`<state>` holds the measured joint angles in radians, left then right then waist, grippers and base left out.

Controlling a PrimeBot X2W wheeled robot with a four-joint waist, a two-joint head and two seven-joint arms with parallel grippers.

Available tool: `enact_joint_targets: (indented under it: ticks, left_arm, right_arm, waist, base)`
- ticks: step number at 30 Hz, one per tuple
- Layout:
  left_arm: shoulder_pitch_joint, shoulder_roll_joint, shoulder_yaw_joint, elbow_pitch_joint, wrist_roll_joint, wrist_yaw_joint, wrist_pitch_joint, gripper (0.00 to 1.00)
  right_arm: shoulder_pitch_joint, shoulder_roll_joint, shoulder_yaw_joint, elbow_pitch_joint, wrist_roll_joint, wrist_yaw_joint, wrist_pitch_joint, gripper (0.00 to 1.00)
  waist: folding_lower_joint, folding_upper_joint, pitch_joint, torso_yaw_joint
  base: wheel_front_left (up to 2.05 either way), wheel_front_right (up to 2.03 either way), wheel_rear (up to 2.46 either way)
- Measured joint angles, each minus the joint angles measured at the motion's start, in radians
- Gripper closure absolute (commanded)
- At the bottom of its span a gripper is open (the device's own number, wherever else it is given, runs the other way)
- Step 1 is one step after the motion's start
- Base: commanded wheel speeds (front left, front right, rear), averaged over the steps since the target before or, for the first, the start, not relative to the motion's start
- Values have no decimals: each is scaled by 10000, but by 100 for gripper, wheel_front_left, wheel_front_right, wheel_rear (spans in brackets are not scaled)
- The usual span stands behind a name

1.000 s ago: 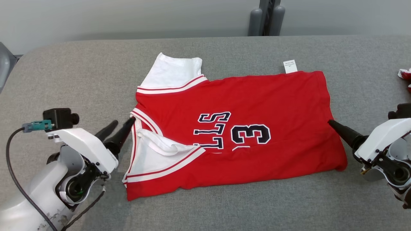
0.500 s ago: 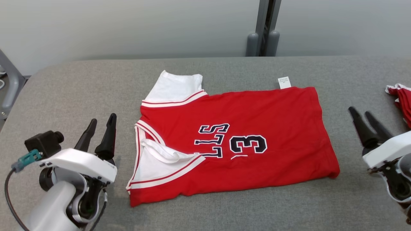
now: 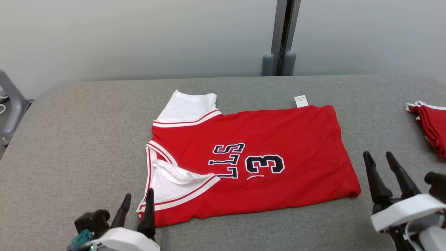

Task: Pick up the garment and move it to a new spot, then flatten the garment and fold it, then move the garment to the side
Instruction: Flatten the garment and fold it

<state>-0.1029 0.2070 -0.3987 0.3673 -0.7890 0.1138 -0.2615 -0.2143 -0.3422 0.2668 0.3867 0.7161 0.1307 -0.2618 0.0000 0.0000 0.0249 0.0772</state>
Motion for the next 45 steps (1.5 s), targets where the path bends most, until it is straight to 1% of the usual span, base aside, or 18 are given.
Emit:
enact_joint_targets:
  ticks: [3, 6, 11, 17, 19, 22, 23, 24, 25, 26, 29, 31, 34, 38, 41, 45]
  left_arm:
    - [237, -401, 234, 529, 295, -36, -2, 0]
    - [367, -642, 297, 1235, 437, -92, 0, 0]
    - [295, -899, 546, 2251, 485, -65, -2, 0]
    - [-179, -1030, 673, 3287, 428, 29, 0, 0]
    - [-317, -1099, 667, 3567, 370, -31, 36, 0]
    - [-542, -1202, 617, 3927, 226, -238, 157, 0]
    - [-687, -1225, 546, 4126, 209, -359, 209, 4]
    - [-747, -1239, 518, 4205, 192, -445, 234, 52]
    - [-796, -1246, 495, 4284, 157, -516, 234, 84]
    - [-850, -1260, 472, 4358, 138, -558, 234, 100]
    - [-915, -1290, 433, 4521, 138, -700, 201, 100]
    - [-957, -1340, 428, 4560, 153, -725, 144, 100]
    - [-1109, -1244, 441, 4514, 395, -717, 77, 100]
    - [-1160, -1108, 541, 4199, 773, -629, 21, 100]
    - [-1186, -1035, 633, 3808, 1097, -642, 12, 100]
    - [-1154, -1024, 660, 3471, 1501, -660, 12, 100]
  right_arm:
    - [462, 428, -314, -171, -499, 0, 0, 0]
    - [677, 702, -416, -238, -755, 0, 0, 0]
    - [791, 968, -585, -431, -721, 0, 0, 0]
    - [808, 924, -577, -558, -702, 0, 0, 0]
    - [808, 882, -552, -575, -706, 0, 0, 0]
    - [809, 836, -566, -543, -765, 0, 0, 0]
    - [808, 832, -598, -495, -800, 0, 0, 0]
    - [808, 834, -621, -449, -825, 0, 0, 0]
    - [808, 836, -635, -378, -826, 0, 0, 0]
    - [808, 840, -635, -293, -836, 0, 0, 0]
    - [807, 872, -652, 73, -779, 0, 0, 0]
    - [803, 928, -700, 385, -686, 0, 6, 0]
    - [788, 1108, -786, 878, -389, 0, 128, 0]
    - [590, 1425, -842, 1505, 155, 0, 297, 0]
    - [429, 1618, -844, 1994, 558, 0, 360, 0]
    - [170, 1998, -963, 2635, 1505, 0, 537, 0]
  waist:
    - [0, 0, -77, -41]
    - [0, 0, -119, -110]
    - [0, 0, -138, -221]
    - [0, 0, -38, -351]
    - [0, 0, 13, -375]
    - [0, 0, 92, -409]
    - [0, 0, 140, -430]
    - [0, 0, 162, -436]
    - [0, 0, 176, -438]
    - [0, 0, 186, -437]
    - [0, 0, 209, -407]
    - [0, 0, 220, -363]
    - [0, 0, 255, -265]
    - [0, 0, 335, -116]
    - [0, 0, 401, 10]
    - [0, 0, 468, 142]
  base:
    - [0, 0, 0]
    - [0, 0, 0]
    - [0, 0, 0]
    - [0, 0, 0]
    - [0, 0, 0]
    - [0, 0, 0]
    - [0, 0, 0]
    - [0, 0, 0]
    - [0, 0, 0]
    - [0, 0, 0]
    - [0, 0, 0]
    - [0, 0, 0]
    - [0, 0, 0]
    - [0, 0, 0]
    - [0, 0, 0]
    - [0, 0, 0]
